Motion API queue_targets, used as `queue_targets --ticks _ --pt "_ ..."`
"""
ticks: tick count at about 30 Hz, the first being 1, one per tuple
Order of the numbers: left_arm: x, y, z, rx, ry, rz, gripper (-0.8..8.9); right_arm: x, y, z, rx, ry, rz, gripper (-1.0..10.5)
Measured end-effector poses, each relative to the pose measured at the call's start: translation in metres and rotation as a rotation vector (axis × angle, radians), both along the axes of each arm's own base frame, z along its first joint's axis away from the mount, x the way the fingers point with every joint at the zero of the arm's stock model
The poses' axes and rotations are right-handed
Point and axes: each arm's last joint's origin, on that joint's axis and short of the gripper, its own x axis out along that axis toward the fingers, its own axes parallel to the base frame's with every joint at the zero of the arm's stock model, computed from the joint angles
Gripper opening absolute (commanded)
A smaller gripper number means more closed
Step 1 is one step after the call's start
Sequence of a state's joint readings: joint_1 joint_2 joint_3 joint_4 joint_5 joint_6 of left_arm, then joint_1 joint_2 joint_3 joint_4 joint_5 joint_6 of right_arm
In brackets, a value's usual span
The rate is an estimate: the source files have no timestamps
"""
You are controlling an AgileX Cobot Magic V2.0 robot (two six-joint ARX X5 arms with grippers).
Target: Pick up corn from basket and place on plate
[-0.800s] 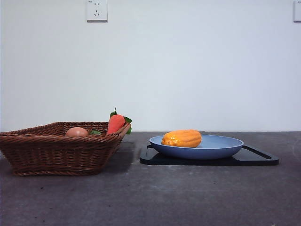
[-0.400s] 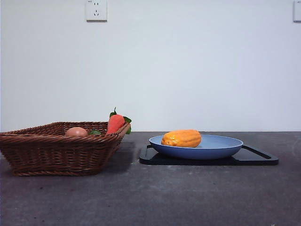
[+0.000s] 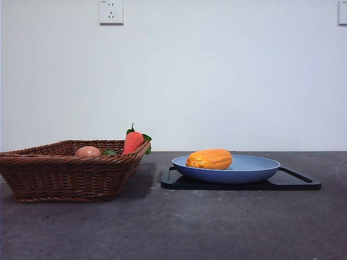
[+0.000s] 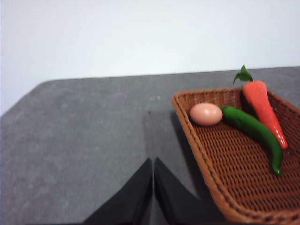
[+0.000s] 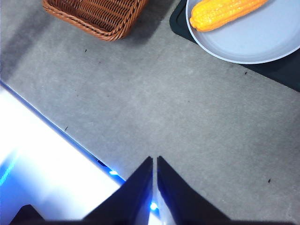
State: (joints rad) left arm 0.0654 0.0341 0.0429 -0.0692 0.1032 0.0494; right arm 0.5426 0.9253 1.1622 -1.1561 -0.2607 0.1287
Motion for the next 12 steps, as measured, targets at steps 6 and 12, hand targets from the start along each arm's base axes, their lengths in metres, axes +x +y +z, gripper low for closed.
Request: queue_targets --ticks 6,12 --pt "-0.0015 -0.0001 -0.0067 -0.015 0.034 0.001 0.08 0.0 0.0 0.0 0.0 0.0 0.0 0.0" --pt "-0.002 -0.0001 -0.0116 -0.038 0.085 0.003 0.08 -0.0001 -0.0001 0.0001 0.001 -0.001 0.0 0.0"
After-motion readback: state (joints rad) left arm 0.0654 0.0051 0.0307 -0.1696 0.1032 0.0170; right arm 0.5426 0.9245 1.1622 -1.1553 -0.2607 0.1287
